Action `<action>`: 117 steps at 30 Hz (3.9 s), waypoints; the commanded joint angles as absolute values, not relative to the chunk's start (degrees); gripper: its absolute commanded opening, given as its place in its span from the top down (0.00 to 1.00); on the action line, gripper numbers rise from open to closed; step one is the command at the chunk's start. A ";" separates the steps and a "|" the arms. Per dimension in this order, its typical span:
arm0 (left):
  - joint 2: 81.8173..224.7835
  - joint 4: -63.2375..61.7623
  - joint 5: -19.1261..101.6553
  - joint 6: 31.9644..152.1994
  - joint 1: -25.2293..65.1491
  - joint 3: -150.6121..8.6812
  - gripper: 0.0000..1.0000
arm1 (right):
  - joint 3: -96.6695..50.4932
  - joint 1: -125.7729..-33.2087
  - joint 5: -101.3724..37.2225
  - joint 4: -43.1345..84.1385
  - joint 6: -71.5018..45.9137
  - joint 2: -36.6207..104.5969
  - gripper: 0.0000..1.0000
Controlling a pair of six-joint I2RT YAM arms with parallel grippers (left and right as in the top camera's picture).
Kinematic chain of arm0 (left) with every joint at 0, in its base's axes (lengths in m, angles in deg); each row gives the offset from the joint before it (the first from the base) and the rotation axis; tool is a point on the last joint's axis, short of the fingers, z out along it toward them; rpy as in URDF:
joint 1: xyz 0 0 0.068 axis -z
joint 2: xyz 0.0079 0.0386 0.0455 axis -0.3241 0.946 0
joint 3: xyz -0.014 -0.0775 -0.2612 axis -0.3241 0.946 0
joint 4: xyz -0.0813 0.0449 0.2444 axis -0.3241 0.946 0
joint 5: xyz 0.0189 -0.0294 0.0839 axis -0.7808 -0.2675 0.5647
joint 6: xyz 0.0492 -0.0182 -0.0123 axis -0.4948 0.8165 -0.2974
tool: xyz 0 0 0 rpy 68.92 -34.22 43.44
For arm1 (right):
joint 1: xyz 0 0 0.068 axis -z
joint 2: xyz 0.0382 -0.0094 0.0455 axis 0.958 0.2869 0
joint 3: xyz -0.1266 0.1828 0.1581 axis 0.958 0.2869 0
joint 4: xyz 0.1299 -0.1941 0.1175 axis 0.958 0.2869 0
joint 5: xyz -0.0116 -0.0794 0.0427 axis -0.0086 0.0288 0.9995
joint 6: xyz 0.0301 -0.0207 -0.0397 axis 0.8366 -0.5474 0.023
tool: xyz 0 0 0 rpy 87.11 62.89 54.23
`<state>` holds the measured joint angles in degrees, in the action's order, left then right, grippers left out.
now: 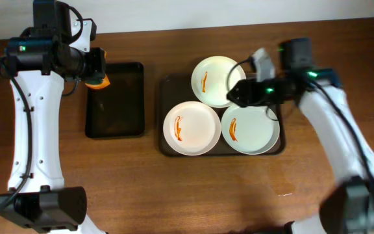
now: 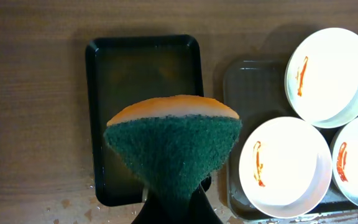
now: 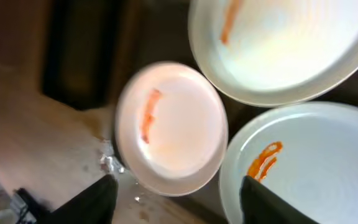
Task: Clean dirty plates on tray and stack at the side
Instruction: 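Reach the right gripper to the top plate and grip its rim, then scrub the lower-left plate with the sponge in the left gripper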
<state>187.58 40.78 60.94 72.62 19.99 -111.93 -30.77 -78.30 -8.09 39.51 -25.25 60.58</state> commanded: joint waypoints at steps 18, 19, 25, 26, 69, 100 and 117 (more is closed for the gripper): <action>186.69 39.82 60.67 73.21 20.04 -112.06 1.00 | -33.61 -91.33 -31.78 31.70 -17.41 78.11 0.63; 186.69 39.86 60.48 73.21 20.04 -112.06 1.00 | -33.39 -91.33 -32.59 31.86 -17.43 78.13 0.63; 186.69 39.71 59.21 73.21 20.04 -112.06 1.00 | -31.10 -91.39 -32.83 30.11 -20.84 78.13 0.68; 186.69 39.71 59.21 73.19 20.04 -112.06 1.00 | -30.20 -91.37 -32.85 28.88 -20.84 78.13 0.69; 186.97 -2.96 52.65 95.81 41.37 -65.98 1.00 | -28.87 -92.44 -29.18 26.39 -20.86 81.80 0.96; 195.12 -14.78 52.83 100.70 45.76 -62.38 0.57 | -28.87 -92.44 -29.20 26.24 -20.88 81.80 0.88; 196.11 -15.17 53.70 96.86 46.66 -62.38 0.72 | -28.87 -92.44 -29.20 26.20 -20.88 81.80 0.85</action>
<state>195.56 -14.93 53.29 97.97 46.33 -62.57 -29.50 -91.92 -28.65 26.24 -20.68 81.17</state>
